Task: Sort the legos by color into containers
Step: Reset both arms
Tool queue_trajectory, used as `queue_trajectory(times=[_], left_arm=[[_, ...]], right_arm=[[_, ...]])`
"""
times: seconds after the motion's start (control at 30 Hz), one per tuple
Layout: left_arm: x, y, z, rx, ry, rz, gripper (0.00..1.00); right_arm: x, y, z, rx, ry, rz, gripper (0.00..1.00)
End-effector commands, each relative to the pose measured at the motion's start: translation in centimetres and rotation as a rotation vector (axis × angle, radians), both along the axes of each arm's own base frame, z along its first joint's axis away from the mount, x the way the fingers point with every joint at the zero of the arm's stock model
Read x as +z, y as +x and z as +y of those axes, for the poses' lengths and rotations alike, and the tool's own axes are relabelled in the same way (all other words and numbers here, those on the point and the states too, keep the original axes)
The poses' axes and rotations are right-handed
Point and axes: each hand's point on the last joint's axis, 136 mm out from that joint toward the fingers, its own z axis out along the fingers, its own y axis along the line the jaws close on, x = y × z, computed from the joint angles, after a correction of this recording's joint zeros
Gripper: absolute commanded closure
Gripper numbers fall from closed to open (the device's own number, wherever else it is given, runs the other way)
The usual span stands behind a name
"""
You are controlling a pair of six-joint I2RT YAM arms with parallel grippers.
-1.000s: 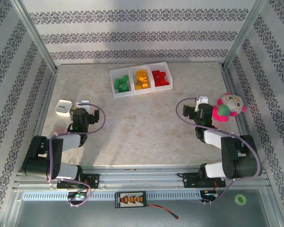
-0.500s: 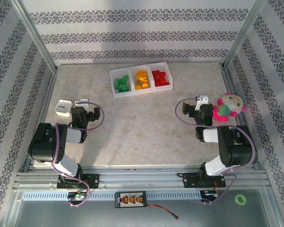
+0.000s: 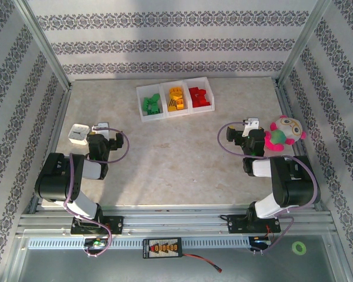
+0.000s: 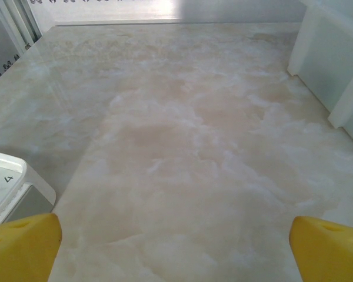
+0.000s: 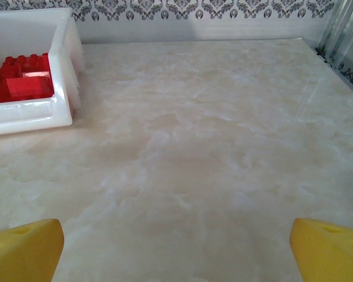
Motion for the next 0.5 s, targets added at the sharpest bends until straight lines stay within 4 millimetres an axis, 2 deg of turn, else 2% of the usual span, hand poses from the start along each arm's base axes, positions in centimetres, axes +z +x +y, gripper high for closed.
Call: queue_trajectory(times=[0.0,0.47], left_arm=[[0.69,0.90,-0.70,-0.054,-0.009,-0.015,0.01],[0.67,0.99,-0.99,-0.073,-0.006,-0.011,0.01]], right_arm=[[0.89,0.35,0.09,0.014,-0.003,-0.038,0.02],[0.90,0.35,0.11,0.016,-0.004,-0.038,0.02]])
